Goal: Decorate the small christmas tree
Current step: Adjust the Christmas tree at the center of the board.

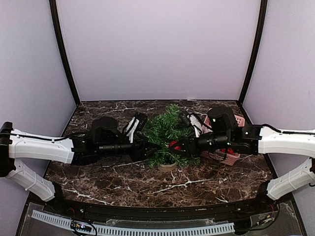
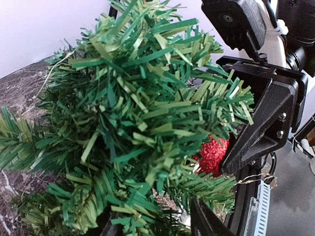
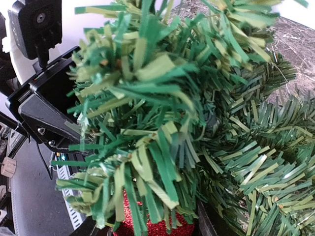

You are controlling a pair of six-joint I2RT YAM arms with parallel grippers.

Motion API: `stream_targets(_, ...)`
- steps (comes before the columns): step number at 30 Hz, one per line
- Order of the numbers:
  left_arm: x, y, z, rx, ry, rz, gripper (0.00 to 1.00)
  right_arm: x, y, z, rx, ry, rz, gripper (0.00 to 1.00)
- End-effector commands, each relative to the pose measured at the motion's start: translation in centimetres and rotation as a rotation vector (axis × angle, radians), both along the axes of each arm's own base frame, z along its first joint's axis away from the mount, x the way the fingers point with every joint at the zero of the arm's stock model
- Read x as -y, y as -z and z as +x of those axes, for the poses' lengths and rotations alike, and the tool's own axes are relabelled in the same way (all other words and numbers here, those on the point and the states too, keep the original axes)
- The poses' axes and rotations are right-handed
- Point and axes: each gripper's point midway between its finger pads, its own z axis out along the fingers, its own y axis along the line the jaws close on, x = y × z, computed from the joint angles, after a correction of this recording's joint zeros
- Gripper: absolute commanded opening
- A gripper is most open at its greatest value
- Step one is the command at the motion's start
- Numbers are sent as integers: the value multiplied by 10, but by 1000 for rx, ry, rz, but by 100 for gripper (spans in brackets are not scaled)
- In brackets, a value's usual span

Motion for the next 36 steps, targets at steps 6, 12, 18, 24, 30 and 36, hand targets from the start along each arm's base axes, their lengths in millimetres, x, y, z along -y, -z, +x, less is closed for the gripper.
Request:
stream_targets(6,-14,-18,-2,30,-44,-16,59,0,-17,3,38,34,64,59)
stream_targets(12,-28,-29,-4,25,-83,-43,66,3,-28,0,50,30,84,75)
stream_targets(18,-41,-32,-3,17,-128,-37,69,6,-35,1,64,41,79,85)
stream_targets(24,-61,-48,9,10,-250,-21,75,18,-55,0,94,71,87,87)
stream_targets(30,-82,-58,24,-96,-312,24,77,46,-85,17,127,244,86,87)
stream_targets(36,-109,-68,50,-171,-306,22,78,92,-99,66,134,524,-6,80)
